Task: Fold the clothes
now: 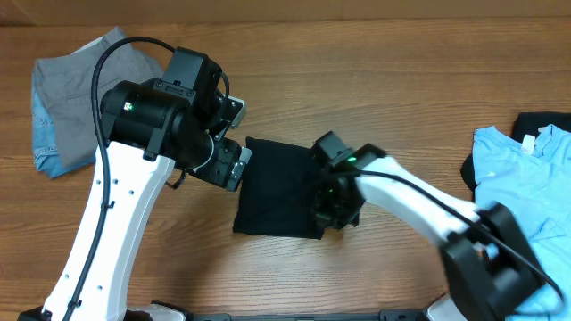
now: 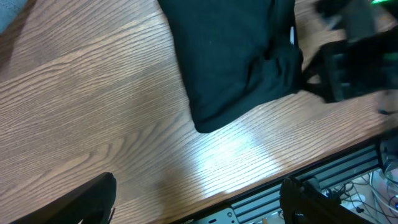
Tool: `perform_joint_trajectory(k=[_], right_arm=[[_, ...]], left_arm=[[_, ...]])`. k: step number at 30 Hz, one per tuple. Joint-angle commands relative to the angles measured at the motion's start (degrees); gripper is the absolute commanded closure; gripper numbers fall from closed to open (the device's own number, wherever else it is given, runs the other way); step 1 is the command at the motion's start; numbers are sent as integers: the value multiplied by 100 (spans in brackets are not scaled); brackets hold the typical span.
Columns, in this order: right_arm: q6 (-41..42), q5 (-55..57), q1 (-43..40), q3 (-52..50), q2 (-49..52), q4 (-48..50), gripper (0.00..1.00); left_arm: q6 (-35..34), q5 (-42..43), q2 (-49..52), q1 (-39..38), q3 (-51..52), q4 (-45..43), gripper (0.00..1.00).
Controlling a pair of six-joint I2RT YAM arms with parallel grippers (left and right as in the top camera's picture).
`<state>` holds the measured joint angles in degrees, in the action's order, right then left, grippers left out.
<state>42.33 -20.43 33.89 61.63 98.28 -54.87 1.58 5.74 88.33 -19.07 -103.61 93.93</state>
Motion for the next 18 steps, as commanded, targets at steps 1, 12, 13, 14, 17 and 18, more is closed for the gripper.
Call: perform_joint_trajectory(k=[1, 12, 13, 14, 17, 18], right_arm=[[-162, 363, -118, 232, -931, 203, 72], [-680, 391, -76, 208, -210, 573, 81], [-680, 391, -74, 208, -164, 435, 90], [-682, 393, -74, 208, -155, 321, 93], [-654, 544, -74, 208, -155, 52, 96], [-540, 737, -74, 205, -155, -74, 96]], left_arm=[[-98, -37, 0, 33, -35, -127, 13], [-203, -33, 1228, 33, -35, -442, 19], [-203, -13, 1377, 31, -35, -470, 20], [-201, -13, 1521, 31, -35, -514, 20], [-201, 9, 1906, 31, -35, -667, 20], [-203, 31, 2039, 31, -35, -741, 20]])
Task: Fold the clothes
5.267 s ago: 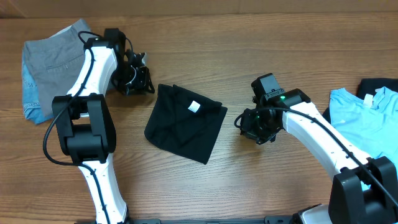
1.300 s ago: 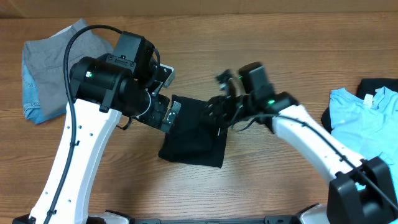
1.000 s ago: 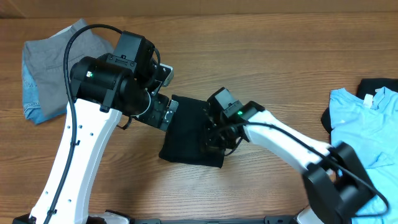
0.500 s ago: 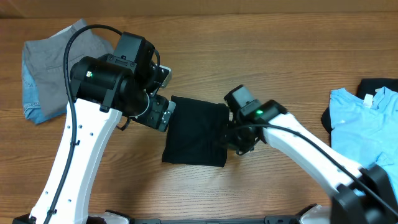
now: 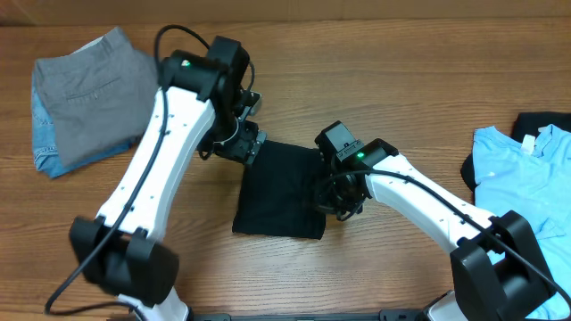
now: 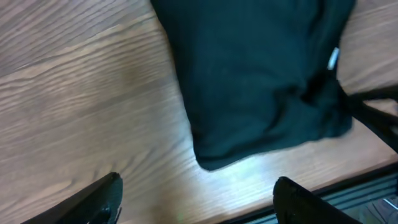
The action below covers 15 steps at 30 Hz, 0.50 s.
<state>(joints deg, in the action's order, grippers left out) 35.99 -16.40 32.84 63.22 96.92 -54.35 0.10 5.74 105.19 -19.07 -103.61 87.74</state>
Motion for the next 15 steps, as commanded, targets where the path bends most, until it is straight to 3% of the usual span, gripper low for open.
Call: perform_joint_trajectory(k=[1, 3, 6, 7, 8, 10, 14, 15], right_arm=[[284, 577, 17, 48, -20, -291, 96], [326, 767, -4, 48, -20, -433, 95], [326, 798, -13, 48, -20, -531, 85], [321, 798, -15, 48, -22, -564, 76], [310, 802, -17, 48, -26, -575, 73], [297, 802, -92, 55, -109, -570, 73], [-732, 291, -304, 59, -654, -28, 71], [-846, 262, -302, 57, -723, 142, 62]], left_arm=[[-55, 90, 514, 31, -35, -221, 21], [-52, 223, 765, 31, -35, -402, 21], [-52, 398, 1058, 31, -35, -658, 19], [-52, 533, 1196, 31, -35, -778, 19], [-52, 581, 1274, 28, -35, -833, 19], [-52, 568, 1488, 31, -35, -898, 20], [-26, 463, 1947, 31, -35, -1054, 42], [-28, 463, 2052, 31, -35, -1073, 52]])
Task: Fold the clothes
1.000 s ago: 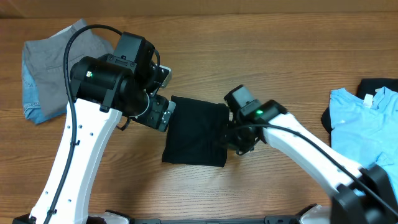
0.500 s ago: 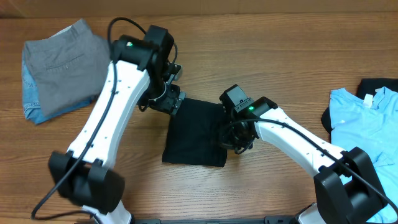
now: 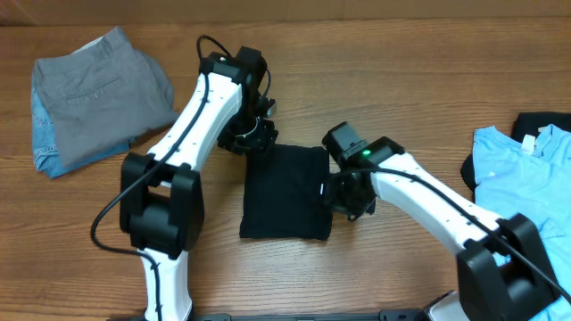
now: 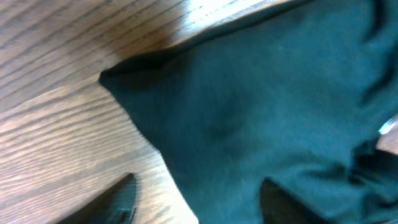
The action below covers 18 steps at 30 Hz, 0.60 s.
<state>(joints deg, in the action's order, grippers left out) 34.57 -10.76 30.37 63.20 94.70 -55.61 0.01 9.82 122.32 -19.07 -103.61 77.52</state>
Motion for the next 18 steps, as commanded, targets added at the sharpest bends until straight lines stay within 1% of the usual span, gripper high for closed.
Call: perform_joint_trajectory(k=[1, 2, 3, 7, 13, 15, 17, 18], right_arm=[[-782, -299, -57, 61, -509, 396, 58], [-807, -262, -57, 55, -501, 603, 52], [-804, -129, -57, 50, -459, 929, 50], [-782, 348, -81, 50, -219, 1370, 49], [-708, 249, -330, 50, 472, 1832, 51], [-699, -66, -420, 50, 647, 1923, 59], [-964, -614, -505, 50, 702, 2205, 80], [-1047, -780, -540, 57, 686, 2356, 82]], left_arm=[[-17, 50, 400, 31, -35, -50, 63], [-2, 22, 490, 31, -35, -39, 81], [-2, 4, 542, 42, -35, -11, 96], [-2, 7, 538, 76, -37, 0, 96], [-4, 24, 540, 118, -37, 17, 96], [-4, 31, 540, 116, -37, 20, 96], [-4, 28, 540, 116, -37, 20, 95], [-7, 31, 540, 116, -37, 17, 95]])
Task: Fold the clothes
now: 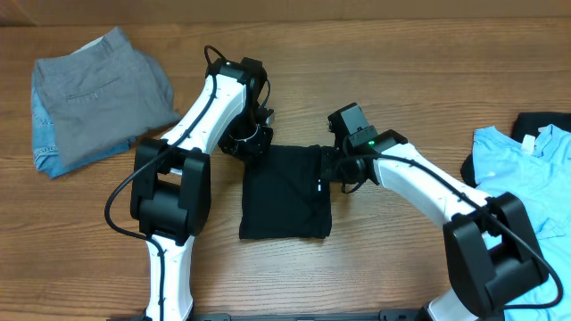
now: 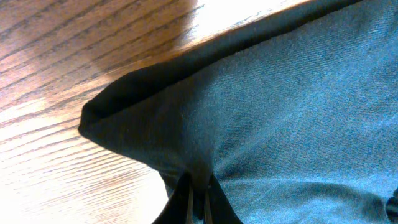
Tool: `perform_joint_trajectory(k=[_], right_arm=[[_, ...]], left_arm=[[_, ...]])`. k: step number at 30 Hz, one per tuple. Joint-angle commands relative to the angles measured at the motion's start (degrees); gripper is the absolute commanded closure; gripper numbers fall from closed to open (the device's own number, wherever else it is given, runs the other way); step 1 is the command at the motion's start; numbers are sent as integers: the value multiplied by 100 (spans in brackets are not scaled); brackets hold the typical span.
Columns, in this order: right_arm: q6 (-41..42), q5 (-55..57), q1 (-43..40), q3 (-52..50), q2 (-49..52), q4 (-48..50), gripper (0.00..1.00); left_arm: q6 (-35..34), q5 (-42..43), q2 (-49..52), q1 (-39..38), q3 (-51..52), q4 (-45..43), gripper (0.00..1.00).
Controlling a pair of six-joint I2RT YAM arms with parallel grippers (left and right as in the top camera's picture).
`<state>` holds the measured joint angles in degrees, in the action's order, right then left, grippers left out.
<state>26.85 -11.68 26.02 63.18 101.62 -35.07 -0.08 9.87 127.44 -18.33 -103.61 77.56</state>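
Observation:
A black folded garment point(image 1: 285, 192) lies as a rough rectangle in the middle of the wooden table. My left gripper point(image 1: 253, 145) is at its far left corner. In the left wrist view the gripper point(image 2: 196, 190) is shut, pinching a ridge of the black cloth point(image 2: 292, 112) just behind the corner. My right gripper point(image 1: 331, 168) sits against the garment's far right edge, above a small white label point(image 1: 319, 187). Its fingers are hidden under the wrist, so its state does not show.
Folded grey shorts point(image 1: 103, 85) lie on a blue piece at the far left of the table point(image 1: 401, 80). A light blue shirt point(image 1: 526, 192) and another black garment point(image 1: 535, 123) lie at the right edge. The front table edge runs just below the garment.
My left gripper was open over the garment's far left corner and is now shut on it. My right gripper has moved from the garment's near right side up to its far right edge.
At first my left gripper hung open beside the garment's left edge, with my right gripper at the near right corner. The left gripper then stood open nearer the far left corner, then right over it. The garment has become squarer, and the left gripper now pinches the corner.

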Motion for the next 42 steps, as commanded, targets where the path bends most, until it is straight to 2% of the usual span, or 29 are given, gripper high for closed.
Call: perform_joint_trajectory(k=[1, 3, 4, 6, 7, 10, 11, 12, 13, 14, 18, 20, 21, 23, 24, 25, 26, 36, 37, 38, 39, 40, 42], right_arm=[[-317, -802, -127, 59, -22, 400, 83], [-334, -1040, -214, 59, -37, 682, 91], [-334, -1051, -269, 59, -37, 769, 95], [-332, -1049, -417, 59, -37, 870, 96], [-334, -1047, -566, 61, -37, 861, 96], [-376, -1126, -835, 59, -37, 835, 96], [-623, -1405, -944, 59, -35, 809, 94], [-750, -1561, -988, 59, -35, 772, 85], [-903, -1746, -1025, 59, -35, 708, 68], [-1029, -1856, -1034, 59, -35, 640, 58], [-1303, -1996, -841, 55, 7, 542, 56], [-1338, -1969, -627, 52, 118, 542, 55], [-1331, -1926, -566, 52, 173, 549, 56], [-1314, -1816, -466, 52, 289, 597, 66], [-1298, -1792, -437, 55, 330, 634, 83], [-1292, -1797, -439, 55, 334, 654, 91], [-1296, -1792, -439, 57, 334, 664, 96], [-1300, -1993, -1180, 446, 96, 765, 96], [-1300, -1985, -1198, 446, 96, 787, 92], [-1298, -1926, -1217, 446, 96, 778, 78], [-1300, -1864, -1228, 446, 96, 739, 58], [-1303, -1781, -1235, 446, 96, 667, 53], [-1296, -1725, -1296, 446, 92, 411, 54]], left_arm=[[2, 24, 28, 42, -37, 13, 95], [2, 24, 28, 42, -37, 13, 91], [2, 24, 28, 42, -37, 11, 80], [0, 22, 28, 48, -37, 13, 60], [-17, 22, 26, 74, -48, 28, 55], [-81, 39, 26, 166, -131, 98, 52], [-83, 101, 26, 221, -199, 155, 52], [-81, 177, 26, 256, -249, 195, 52], [-76, 317, 26, 306, -332, 236, 51], [-39, 472, 17, 339, -398, 260, 51], [289, 1235, -20, 461, -566, 269, 51], [332, 1285, -50, 555, -695, 323, 51], [367, 1287, -66, 575, -721, 350, 51], [450, 1290, -83, 612, -750, 409, 50], [485, 1241, -83, 632, -756, 459, 50], [485, 1235, -83, 632, -756, 472, 50], [485, 1224, -81, 632, -756, 481, 50], [570, 1220, -81, 629, -754, 398, 43], [568, 1220, -81, 629, -754, 380, 43], [568, 1220, -81, 629, -754, 363, 43], [570, 1220, -81, 629, -752, 358, 42], [568, 1220, -81, 629, -752, 361, 42], [568, 1209, -81, 629, -752, 396, 43]])
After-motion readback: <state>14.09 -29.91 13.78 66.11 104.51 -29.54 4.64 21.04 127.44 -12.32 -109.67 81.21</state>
